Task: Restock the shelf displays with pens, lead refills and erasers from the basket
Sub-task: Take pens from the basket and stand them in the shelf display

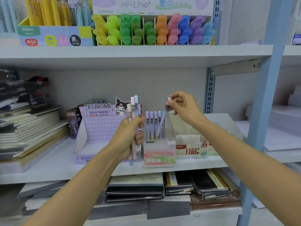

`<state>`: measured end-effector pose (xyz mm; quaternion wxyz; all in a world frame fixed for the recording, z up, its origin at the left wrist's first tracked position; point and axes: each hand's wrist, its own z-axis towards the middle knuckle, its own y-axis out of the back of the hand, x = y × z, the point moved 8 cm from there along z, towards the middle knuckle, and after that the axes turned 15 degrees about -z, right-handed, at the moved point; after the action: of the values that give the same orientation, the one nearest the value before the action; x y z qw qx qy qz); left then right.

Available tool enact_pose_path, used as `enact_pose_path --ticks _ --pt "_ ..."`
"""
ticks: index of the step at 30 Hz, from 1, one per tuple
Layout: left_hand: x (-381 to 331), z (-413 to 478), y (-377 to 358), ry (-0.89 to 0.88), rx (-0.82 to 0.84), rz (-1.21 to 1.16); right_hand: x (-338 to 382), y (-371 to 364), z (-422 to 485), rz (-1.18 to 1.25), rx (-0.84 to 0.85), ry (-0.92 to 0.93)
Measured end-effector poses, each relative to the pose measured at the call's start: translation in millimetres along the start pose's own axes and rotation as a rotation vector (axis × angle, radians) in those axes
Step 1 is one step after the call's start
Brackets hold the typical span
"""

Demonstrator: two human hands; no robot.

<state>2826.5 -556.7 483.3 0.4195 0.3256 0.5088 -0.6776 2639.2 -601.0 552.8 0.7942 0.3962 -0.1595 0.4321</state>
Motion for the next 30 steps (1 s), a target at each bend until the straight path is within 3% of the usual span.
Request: enact_pose_path --ticks 12,23,30 --pt "1 -12 -8 0.042 0.205 0.067 -5 -10 -2 -0.158 0.035 0.082" --pt "3 -15 6 0.018 0.149 0.109 -7 -20 1 -0.206 0.035 0.121" --pt "0 -16 6 -0.012 0.149 0.108 -3 -21 0 -0.396 -0.037 0.162"
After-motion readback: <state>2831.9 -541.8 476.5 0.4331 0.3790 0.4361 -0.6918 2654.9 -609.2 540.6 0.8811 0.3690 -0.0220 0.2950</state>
